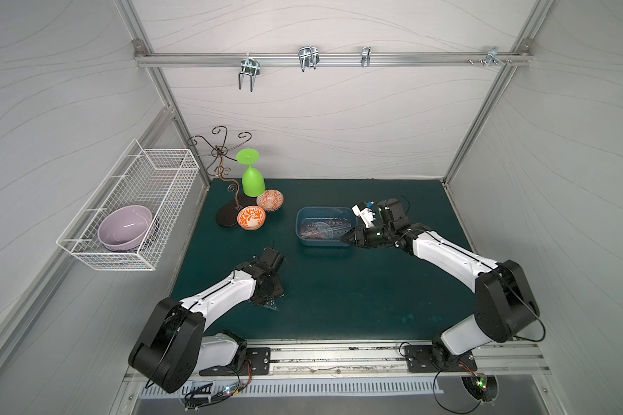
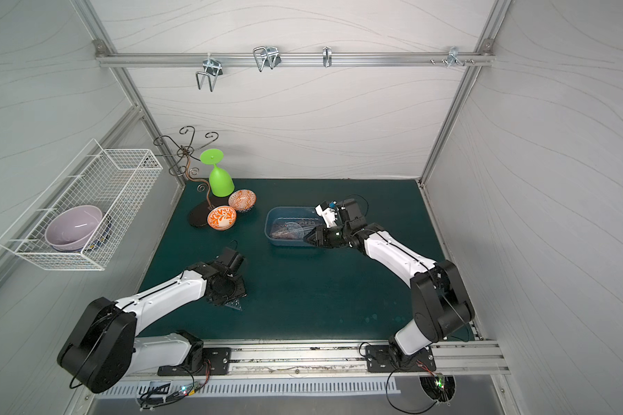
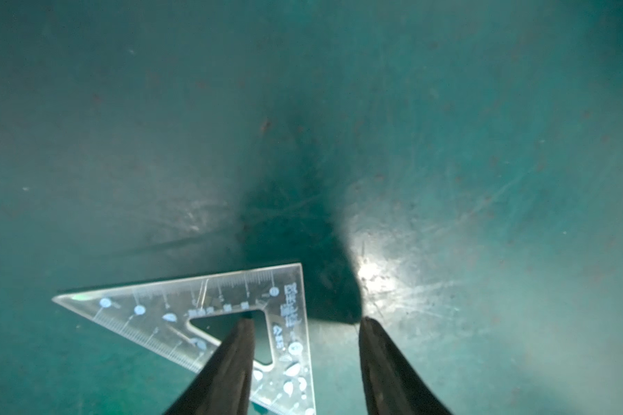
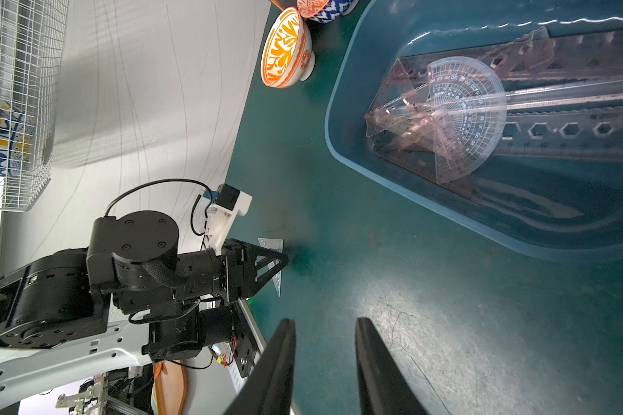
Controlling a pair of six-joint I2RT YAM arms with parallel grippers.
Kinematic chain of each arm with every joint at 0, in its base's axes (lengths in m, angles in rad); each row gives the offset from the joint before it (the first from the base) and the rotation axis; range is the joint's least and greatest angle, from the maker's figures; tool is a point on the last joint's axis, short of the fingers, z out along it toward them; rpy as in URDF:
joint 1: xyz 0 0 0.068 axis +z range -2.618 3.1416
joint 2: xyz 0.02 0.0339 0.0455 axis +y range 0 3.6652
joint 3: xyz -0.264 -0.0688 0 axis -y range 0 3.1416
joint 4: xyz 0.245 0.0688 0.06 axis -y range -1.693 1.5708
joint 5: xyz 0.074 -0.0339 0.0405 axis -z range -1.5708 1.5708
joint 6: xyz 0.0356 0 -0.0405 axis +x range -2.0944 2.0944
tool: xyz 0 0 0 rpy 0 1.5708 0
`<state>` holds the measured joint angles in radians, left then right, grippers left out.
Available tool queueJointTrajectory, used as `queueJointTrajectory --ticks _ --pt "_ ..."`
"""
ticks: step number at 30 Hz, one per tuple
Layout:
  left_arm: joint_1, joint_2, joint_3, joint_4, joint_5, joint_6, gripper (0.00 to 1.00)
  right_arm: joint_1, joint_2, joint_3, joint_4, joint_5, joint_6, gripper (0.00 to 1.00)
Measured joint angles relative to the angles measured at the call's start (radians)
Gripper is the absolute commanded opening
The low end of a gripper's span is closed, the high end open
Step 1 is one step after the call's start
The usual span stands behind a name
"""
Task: Put the scattered rulers into the storage box
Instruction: Move the ruler to the center of the board.
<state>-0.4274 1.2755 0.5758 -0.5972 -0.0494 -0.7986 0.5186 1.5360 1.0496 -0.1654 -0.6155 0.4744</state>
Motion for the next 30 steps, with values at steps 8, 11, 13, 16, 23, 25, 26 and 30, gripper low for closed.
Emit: queueJointTrajectory --ticks 8,11,13,16,23,25,26,30 --pt "-0.039 0.043 0.027 -0.027 -0.034 -0.021 0.36 -0.009 0.000 0.000 0.000 -0.003 0.005 0.26" --pt "-0.067 0.081 0.055 -0.042 -0.049 -0.033 0.33 -0.010 0.000 -0.002 0.001 -0.004 0.005 0.25" --pt "-0.086 0.109 0.077 -0.044 -0.050 -0.040 0.31 -0.011 0.000 -0.004 0.001 -0.005 0.005 0.25" --pt "-0.111 0.149 0.109 -0.048 -0.049 -0.051 0.30 -0.013 -0.003 -0.012 0.002 -0.008 0.005 0.25" --pt "-0.159 0.230 0.177 -0.048 -0.041 -0.086 0.29 -0.031 -0.024 -0.036 0.001 -0.011 0.004 0.25" --pt "-0.174 0.252 0.197 -0.048 -0.038 -0.096 0.29 -0.034 -0.033 -0.042 0.001 -0.012 0.004 0.25" --pt "-0.182 0.264 0.210 -0.049 -0.036 -0.100 0.29 -0.036 -0.038 -0.044 0.001 -0.013 0.003 0.25" --pt "-0.214 0.311 0.262 -0.050 -0.024 -0.114 0.29 -0.043 -0.057 -0.057 0.000 -0.014 0.000 0.24"
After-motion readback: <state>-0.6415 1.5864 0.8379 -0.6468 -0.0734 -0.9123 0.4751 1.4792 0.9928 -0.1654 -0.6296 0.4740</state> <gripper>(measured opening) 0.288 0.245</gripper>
